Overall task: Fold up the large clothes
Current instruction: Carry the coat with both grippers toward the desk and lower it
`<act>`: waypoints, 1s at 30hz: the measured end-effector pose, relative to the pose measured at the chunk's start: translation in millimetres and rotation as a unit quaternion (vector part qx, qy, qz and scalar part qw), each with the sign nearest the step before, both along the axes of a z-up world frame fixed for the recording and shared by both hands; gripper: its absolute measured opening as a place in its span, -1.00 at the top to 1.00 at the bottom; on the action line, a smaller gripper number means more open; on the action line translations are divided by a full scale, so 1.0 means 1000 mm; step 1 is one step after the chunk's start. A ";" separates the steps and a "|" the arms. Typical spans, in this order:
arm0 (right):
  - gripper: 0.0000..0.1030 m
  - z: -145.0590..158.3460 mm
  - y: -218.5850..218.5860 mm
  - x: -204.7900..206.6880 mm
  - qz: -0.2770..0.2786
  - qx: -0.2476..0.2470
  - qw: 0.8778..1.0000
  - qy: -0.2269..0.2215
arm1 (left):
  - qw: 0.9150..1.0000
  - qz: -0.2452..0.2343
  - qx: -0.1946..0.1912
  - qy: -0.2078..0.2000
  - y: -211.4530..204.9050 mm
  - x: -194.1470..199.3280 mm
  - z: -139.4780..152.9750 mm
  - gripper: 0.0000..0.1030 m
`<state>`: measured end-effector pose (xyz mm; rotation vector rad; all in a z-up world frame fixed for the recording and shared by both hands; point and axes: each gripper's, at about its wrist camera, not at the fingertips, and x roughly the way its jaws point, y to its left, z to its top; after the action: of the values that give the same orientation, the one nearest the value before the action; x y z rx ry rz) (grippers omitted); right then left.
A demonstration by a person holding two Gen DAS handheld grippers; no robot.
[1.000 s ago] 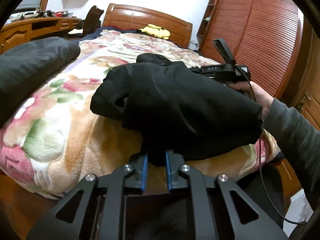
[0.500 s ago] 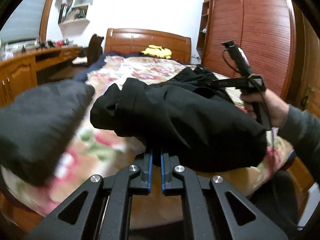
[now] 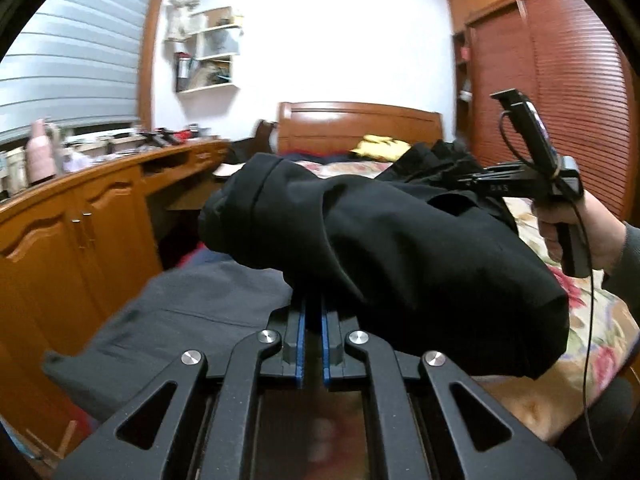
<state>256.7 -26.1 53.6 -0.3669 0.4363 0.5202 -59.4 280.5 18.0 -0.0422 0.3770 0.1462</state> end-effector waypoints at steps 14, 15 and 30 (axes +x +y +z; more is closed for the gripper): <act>0.59 -0.033 0.151 0.019 0.112 0.029 0.993 0.016 | 0.984 0.173 0.018 0.033 0.112 -0.039 -0.028 0.87; 0.58 -0.045 0.157 0.020 0.118 0.021 0.993 0.023 | 0.983 0.176 0.013 0.040 0.117 -0.039 -0.035 0.87; -0.10 -0.080 0.145 0.003 0.117 0.023 0.991 0.067 | 0.981 0.193 0.010 0.001 0.101 -0.072 -0.012 -0.55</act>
<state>260.0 118.6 -25.9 -0.3418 0.5130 0.7854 -131.2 381.5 5.9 -0.0947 0.3658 0.5332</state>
